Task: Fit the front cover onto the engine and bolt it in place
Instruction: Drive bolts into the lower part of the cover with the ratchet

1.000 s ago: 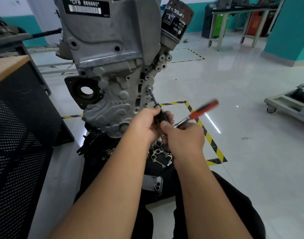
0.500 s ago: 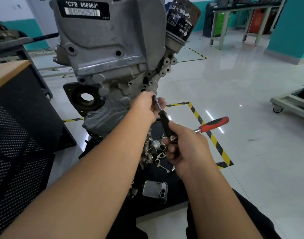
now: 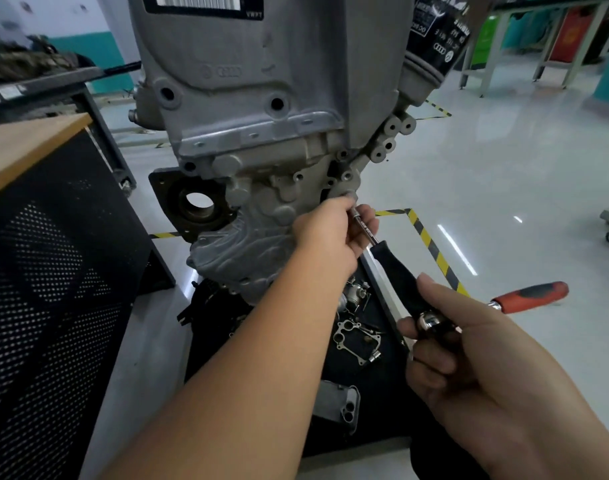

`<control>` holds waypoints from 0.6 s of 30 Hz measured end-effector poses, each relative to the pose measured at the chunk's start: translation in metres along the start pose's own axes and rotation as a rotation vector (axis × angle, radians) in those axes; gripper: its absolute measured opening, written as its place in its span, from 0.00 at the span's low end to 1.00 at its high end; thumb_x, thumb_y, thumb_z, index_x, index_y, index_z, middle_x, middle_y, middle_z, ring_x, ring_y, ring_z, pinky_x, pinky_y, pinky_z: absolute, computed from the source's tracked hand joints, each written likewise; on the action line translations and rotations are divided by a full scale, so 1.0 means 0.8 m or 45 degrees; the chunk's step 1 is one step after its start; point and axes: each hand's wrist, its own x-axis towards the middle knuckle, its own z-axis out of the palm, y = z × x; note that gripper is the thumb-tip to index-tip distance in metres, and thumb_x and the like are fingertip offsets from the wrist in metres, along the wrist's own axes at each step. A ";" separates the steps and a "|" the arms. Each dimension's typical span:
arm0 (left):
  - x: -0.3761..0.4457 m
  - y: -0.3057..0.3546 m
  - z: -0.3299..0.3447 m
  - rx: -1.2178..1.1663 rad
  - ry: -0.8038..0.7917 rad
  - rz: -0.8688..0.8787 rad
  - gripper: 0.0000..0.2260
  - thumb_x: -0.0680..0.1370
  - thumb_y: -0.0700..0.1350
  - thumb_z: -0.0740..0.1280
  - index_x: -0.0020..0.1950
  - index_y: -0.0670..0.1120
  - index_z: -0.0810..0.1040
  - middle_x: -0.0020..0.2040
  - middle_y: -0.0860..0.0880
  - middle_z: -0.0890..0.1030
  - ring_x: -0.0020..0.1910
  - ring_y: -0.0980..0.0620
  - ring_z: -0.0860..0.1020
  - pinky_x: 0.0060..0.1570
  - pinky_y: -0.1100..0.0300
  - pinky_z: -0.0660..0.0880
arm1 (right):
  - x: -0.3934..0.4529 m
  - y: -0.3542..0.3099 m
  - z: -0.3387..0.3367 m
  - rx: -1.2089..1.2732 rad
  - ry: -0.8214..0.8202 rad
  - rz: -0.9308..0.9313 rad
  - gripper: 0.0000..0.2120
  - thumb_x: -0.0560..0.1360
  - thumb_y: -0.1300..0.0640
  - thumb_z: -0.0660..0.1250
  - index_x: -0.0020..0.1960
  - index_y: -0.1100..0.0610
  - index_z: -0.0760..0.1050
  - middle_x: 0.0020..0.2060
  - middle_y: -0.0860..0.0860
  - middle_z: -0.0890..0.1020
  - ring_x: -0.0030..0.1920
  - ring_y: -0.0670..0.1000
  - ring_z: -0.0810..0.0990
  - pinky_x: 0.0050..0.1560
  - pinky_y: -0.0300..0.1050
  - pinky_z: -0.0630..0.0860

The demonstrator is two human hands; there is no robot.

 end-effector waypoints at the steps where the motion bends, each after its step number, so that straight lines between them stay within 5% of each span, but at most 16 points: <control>1: -0.001 -0.001 -0.001 -0.006 -0.008 -0.020 0.05 0.80 0.37 0.67 0.46 0.37 0.77 0.28 0.43 0.80 0.22 0.52 0.79 0.24 0.61 0.77 | -0.002 -0.001 -0.002 0.005 0.001 0.000 0.16 0.72 0.56 0.76 0.27 0.54 0.79 0.29 0.58 0.77 0.18 0.47 0.61 0.18 0.38 0.59; 11: -0.007 0.002 0.000 0.058 -0.011 -0.056 0.03 0.80 0.38 0.66 0.50 0.38 0.77 0.34 0.43 0.83 0.28 0.51 0.82 0.29 0.58 0.80 | -0.011 -0.002 -0.014 0.051 0.099 0.017 0.11 0.74 0.57 0.75 0.36 0.56 0.76 0.26 0.56 0.74 0.17 0.47 0.60 0.17 0.36 0.57; 18: -0.011 0.006 0.008 0.079 0.001 -0.112 0.06 0.79 0.42 0.64 0.44 0.42 0.77 0.29 0.47 0.82 0.23 0.52 0.78 0.28 0.61 0.79 | -0.015 -0.019 -0.028 0.082 0.152 -0.029 0.11 0.73 0.58 0.75 0.38 0.55 0.73 0.24 0.55 0.73 0.16 0.46 0.59 0.17 0.37 0.56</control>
